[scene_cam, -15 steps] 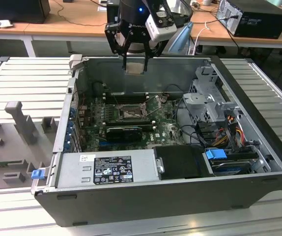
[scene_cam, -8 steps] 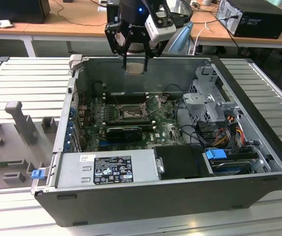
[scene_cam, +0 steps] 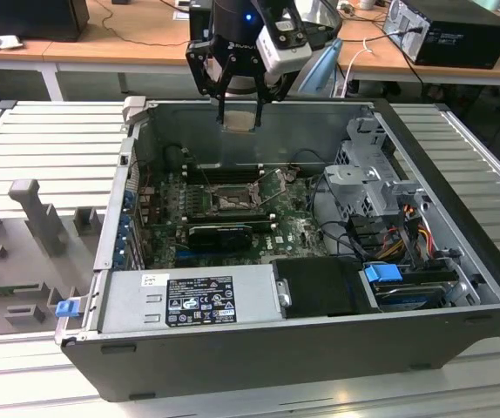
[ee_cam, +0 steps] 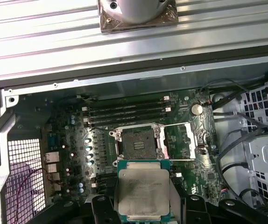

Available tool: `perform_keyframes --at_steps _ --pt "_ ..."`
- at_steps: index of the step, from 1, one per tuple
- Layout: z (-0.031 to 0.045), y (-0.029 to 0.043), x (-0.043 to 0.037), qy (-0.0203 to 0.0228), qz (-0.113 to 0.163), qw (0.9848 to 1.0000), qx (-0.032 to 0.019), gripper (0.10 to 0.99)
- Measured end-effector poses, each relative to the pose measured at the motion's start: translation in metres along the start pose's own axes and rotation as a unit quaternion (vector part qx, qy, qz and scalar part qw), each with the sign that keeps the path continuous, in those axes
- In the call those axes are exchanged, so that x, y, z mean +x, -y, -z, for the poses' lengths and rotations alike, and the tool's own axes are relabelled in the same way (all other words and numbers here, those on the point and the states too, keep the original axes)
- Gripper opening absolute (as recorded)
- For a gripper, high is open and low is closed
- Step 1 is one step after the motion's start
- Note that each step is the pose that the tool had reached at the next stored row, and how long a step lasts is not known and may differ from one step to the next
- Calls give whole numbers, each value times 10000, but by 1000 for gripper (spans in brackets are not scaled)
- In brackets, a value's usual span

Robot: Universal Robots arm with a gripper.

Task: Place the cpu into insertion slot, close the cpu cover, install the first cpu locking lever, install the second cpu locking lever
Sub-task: 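Place the cpu into insertion slot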

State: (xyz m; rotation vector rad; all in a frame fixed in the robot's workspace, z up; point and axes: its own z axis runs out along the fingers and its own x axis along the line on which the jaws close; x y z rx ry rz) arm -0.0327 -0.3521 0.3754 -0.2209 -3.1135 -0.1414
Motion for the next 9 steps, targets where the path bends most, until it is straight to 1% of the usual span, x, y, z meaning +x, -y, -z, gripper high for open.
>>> perform_keyframes --at_steps 2,5,9 --pt "0 0 0 2 -19 10000 0 529" --pt "-1 0 0 13 -145 9999 -3 529" --pt "-4 0 0 42 -465 9989 -10 529"
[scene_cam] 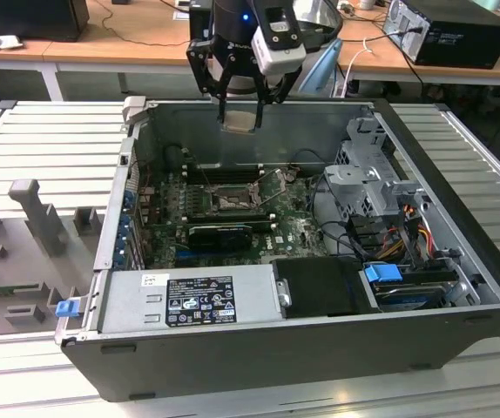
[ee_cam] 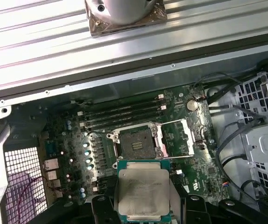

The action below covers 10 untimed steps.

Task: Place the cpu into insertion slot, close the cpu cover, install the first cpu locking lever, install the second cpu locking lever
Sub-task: 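Place the cpu into insertion slot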

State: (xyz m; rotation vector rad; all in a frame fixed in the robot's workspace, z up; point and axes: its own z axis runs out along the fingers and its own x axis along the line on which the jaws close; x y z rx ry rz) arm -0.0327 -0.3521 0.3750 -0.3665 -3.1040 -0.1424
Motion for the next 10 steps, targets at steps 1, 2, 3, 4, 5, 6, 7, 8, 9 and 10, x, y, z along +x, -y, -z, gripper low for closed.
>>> perform_keyframes --at_steps 1,2,3,4,5,6,7,8,9,10 --pt "0 0 0 3 -39 10000 -1 529" --pt "-1 0 0 9 -101 9999 -2 529" --pt "-1 0 0 13 -150 9999 -3 529" --pt "-1 0 0 16 -182 9998 -3 529" --pt "-2 0 0 19 -213 9998 -5 529" --pt "-2 0 0 23 -259 9997 -6 529" --pt "-2 0 0 26 -288 9996 -6 529" --pt "-3 0 0 28 -319 9995 -7 529" --pt "-3 0 0 34 -386 9993 -9 529" --pt "-4 0 0 39 -433 9991 -10 529"
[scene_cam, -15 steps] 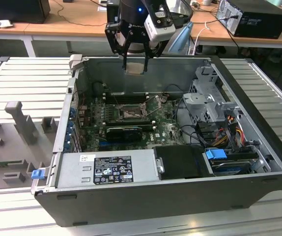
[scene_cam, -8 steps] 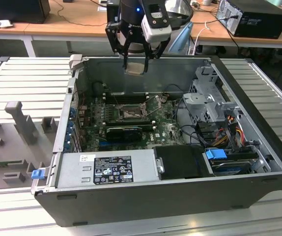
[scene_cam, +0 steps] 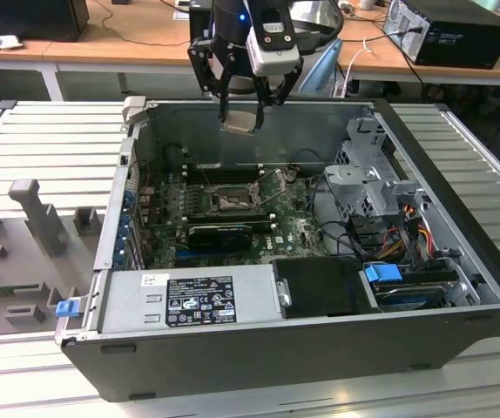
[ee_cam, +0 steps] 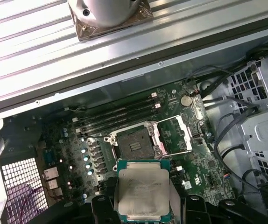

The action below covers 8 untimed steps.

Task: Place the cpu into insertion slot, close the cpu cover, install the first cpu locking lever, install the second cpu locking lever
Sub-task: 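Place the cpu into insertion slot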

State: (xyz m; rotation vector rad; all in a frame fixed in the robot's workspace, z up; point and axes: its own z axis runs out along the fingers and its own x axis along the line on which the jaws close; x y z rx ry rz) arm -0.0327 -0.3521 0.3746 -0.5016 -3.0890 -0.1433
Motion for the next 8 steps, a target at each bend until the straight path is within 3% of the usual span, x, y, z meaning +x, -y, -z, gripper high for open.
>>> perform_keyframes --at_steps 8 --pt "-1 0 0 24 -268 9996 -6 529"
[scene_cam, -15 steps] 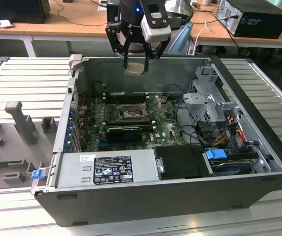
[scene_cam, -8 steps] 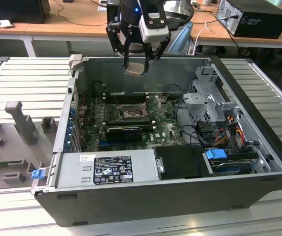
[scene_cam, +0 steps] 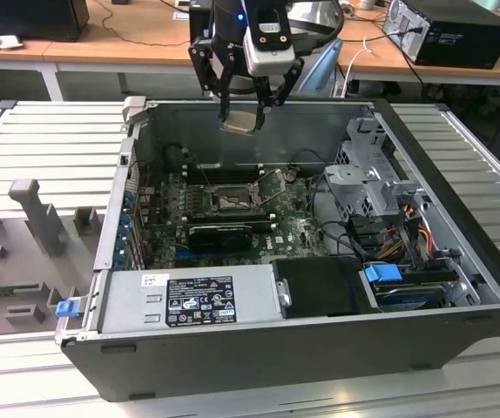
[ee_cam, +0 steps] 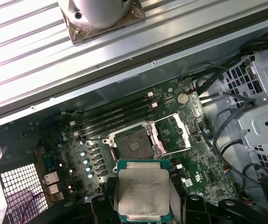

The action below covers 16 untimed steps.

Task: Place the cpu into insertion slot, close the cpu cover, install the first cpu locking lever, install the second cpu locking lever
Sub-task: 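Place the cpu into insertion slot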

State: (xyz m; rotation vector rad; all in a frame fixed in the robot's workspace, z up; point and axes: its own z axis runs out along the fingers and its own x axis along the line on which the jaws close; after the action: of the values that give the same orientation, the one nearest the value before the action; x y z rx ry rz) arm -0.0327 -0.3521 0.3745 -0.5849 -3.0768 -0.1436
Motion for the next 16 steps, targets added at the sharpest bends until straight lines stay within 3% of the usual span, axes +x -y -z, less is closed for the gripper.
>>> perform_keyframes --at_steps 10,16 --pt "-2 0 0 27 -301 9995 -7 529" --pt "-27 2 -1 27 -309 9995 -7 529"
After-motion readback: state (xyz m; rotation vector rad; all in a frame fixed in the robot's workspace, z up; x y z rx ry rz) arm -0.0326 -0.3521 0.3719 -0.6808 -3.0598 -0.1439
